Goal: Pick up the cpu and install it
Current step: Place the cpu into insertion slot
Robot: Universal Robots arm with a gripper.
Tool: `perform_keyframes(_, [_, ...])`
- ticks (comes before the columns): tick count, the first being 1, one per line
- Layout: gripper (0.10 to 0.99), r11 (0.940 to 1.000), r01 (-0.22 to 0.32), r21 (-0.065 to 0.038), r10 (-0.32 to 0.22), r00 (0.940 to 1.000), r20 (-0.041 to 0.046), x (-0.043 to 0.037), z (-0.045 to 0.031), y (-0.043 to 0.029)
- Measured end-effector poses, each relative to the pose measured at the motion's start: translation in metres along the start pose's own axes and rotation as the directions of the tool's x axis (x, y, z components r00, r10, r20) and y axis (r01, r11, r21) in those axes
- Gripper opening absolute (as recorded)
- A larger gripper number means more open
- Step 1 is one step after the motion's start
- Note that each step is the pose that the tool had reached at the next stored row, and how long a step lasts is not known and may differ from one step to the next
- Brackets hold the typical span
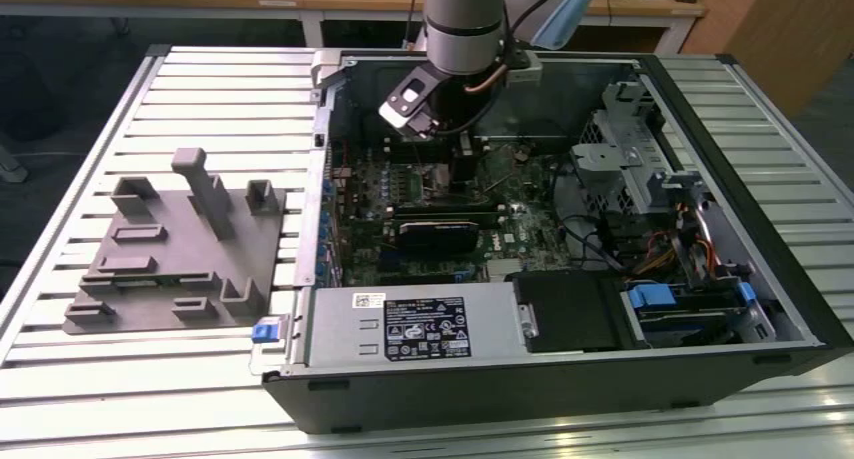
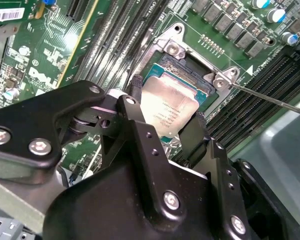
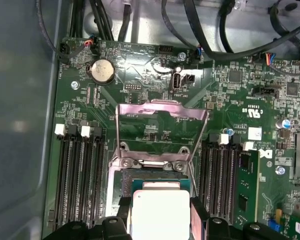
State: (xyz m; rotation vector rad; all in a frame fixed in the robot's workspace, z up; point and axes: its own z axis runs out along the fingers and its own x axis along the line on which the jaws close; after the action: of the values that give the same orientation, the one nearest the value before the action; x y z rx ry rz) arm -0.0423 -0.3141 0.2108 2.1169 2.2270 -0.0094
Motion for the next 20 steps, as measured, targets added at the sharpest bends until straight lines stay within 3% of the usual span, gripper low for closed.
perform_keyframes(8, [0.545,0.9991,-0.043,0.002,0.043,0.9991,0.0020,0.0017,0.0023,-0.0006])
perform_keyframes(20, [0.545,0.9990,-0.044,0.002,0.044,0.9990,-0.0003,0.0035,0.0093,-0.0008])
